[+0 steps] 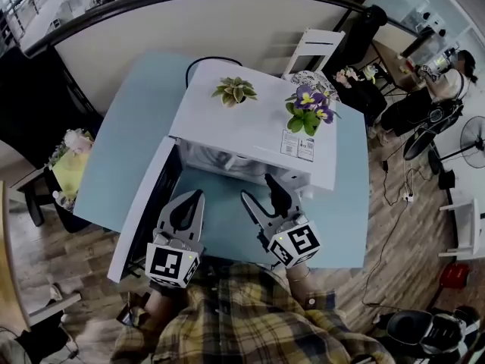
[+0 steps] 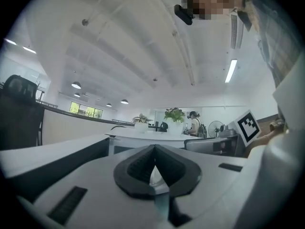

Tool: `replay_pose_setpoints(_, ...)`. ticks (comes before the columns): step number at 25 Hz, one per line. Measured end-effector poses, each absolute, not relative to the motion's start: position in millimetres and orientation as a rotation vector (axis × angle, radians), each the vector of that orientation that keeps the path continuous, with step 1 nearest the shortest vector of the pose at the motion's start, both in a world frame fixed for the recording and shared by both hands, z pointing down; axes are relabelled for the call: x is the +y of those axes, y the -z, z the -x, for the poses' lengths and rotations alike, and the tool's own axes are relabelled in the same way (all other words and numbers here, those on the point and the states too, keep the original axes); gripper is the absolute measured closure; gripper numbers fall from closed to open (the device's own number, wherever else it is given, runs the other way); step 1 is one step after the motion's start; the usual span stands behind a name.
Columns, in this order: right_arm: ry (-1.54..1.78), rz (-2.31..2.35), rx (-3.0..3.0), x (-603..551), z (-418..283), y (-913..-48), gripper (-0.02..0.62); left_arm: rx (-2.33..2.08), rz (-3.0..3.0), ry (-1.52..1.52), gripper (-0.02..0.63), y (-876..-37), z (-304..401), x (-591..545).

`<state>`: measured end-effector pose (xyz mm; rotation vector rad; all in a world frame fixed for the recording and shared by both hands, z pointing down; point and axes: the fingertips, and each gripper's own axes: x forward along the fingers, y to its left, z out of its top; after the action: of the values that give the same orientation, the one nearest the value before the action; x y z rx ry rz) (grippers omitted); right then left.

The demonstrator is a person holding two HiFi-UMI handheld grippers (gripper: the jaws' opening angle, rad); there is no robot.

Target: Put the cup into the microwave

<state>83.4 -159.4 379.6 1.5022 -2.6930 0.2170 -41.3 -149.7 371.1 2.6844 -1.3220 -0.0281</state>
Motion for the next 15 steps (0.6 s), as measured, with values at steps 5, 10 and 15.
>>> replay_pose_setpoints(5,-0.202,-1.518,-2.693,-152.9,-95.3,-354.6,0.322,-1.294,-2.715,0.047,0.614,-355.7,36.2,-149.7)
replay_pose_setpoints(10,-0.131,-1.504,-2.709,-141.9,-100.5,-335.1,0.436,-1.256,-2.737,0.052,0.614,-345.2,33.8,-146.8)
replay_pose_setpoints(15,-0.141,-1.468,-2.749,-131.4,-102.9,-330.6,0.554,-1.224,-2.745,0.042,0.614,-342.2,29.0,-140.4)
